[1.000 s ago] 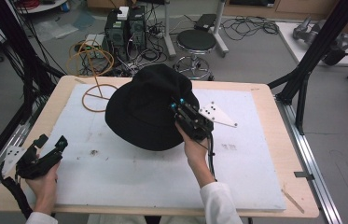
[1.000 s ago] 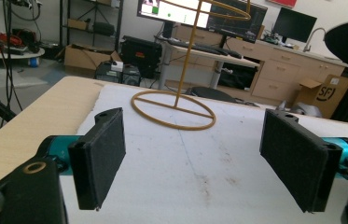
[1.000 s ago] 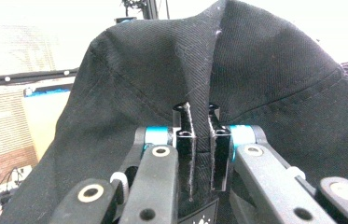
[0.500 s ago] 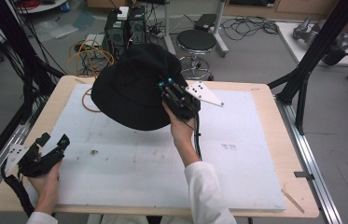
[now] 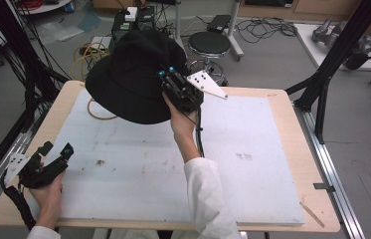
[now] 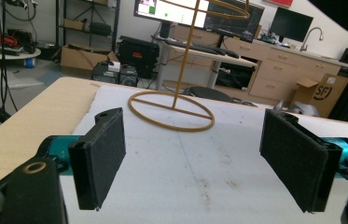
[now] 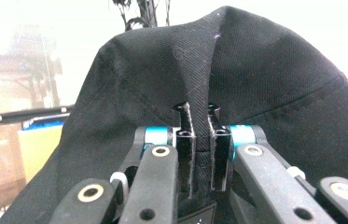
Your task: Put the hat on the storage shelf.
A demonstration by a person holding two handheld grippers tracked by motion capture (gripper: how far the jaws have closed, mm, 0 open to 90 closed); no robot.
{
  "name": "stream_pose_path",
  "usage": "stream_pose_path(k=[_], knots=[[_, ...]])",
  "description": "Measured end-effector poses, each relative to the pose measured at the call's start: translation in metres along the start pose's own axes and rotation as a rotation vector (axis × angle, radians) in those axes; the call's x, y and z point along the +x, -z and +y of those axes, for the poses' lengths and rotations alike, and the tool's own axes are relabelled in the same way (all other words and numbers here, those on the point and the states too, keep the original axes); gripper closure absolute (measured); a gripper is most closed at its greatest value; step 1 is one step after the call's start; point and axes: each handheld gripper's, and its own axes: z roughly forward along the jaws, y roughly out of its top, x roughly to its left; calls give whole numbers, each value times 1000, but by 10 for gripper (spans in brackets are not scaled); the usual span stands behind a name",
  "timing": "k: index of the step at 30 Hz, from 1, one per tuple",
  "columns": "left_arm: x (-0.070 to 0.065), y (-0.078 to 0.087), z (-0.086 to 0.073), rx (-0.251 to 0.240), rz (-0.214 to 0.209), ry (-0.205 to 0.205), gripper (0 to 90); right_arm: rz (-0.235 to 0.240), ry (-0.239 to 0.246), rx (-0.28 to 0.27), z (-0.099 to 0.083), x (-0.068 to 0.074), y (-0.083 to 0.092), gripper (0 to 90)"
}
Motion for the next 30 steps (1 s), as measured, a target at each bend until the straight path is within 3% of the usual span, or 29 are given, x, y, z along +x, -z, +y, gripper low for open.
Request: stream_pose_path(k=[3, 18, 30], knots=[[1, 1, 0, -5, 3, 1, 226, -4, 6, -20, 7, 3, -11, 855], [-4, 1, 0, 4, -20, -15, 226, -32, 64, -1, 21, 19, -62, 855], [-6, -2, -1, 9, -31, -19, 226, -41, 47, -5, 15, 23, -105, 855]])
